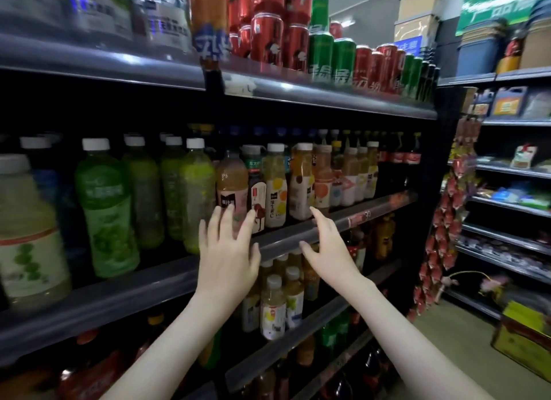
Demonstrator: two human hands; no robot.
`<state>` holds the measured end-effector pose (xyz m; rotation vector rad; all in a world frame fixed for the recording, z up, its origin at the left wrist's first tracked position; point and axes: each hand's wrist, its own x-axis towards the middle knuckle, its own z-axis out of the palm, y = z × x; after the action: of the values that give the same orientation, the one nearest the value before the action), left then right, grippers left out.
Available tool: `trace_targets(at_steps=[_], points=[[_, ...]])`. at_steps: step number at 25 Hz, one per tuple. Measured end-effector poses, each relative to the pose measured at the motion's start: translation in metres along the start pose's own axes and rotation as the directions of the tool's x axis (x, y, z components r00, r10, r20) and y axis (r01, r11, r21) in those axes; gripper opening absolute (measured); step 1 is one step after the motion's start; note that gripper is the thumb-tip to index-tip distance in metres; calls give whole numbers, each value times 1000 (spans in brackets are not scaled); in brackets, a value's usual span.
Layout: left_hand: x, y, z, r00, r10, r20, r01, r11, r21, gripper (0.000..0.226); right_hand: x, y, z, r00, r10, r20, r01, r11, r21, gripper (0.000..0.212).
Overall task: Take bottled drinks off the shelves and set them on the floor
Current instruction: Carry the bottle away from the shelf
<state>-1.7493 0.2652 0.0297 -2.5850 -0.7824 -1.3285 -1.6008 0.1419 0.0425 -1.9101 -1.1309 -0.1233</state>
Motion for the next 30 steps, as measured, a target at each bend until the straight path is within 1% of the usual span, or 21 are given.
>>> trace_targets(at_steps=[3, 5, 8, 11, 13, 16, 18, 20, 23, 25, 26, 28, 30], points=[[35, 24, 39, 997, 76, -16, -76, 997, -1, 65, 50, 25, 9, 999, -33, 25, 33, 999, 7, 75], [57, 37, 61, 990, 131, -58, -128, 990, 53, 66, 77, 36, 9, 997, -75, 6, 75, 997, 31, 75], [85, 40, 82, 986, 126, -110, -101, 972, 213, 60, 118, 41, 11, 988, -153, 2, 152, 982, 112, 73], [101, 26, 94, 986, 106, -127, -56, 935, 351, 57, 153, 37, 30, 971, -236, 30, 232, 968, 94, 74], [102, 20, 100, 989, 104, -108, -51, 909, 415, 57, 169, 37, 45, 971, -230, 64, 221, 967, 123, 78], [101, 18, 105, 991, 110, -73, -63, 883, 465, 57, 180, 41, 59, 976, -181, 121, 150, 963, 225, 85], [100, 17, 107, 990, 118, -73, -66, 864, 500, 58, 184, 46, 62, 976, -179, 123, 148, 962, 228, 89], [97, 18, 109, 990, 126, -68, -71, 845, 529, 58, 184, 50, 60, 976, -185, 116, 161, 968, 191, 89], [88, 22, 112, 991, 113, -70, -61, 856, 513, 59, 180, 53, 51, 977, -197, 78, 187, 976, 114, 77], [82, 28, 113, 995, 88, -54, -51, 873, 484, 60, 178, 55, 44, 972, -208, 114, 193, 973, 128, 69], [79, 30, 114, 996, 76, -48, -46, 886, 461, 61, 179, 55, 42, 969, -207, 133, 184, 969, 165, 68], [74, 34, 113, 998, 44, -49, -21, 920, 391, 64, 177, 54, 38, 968, -203, 145, 154, 944, 293, 70], [67, 40, 111, 998, -7, -59, 22, 964, 264, 68, 166, 58, 36, 967, -225, 120, 161, 904, 395, 73]])
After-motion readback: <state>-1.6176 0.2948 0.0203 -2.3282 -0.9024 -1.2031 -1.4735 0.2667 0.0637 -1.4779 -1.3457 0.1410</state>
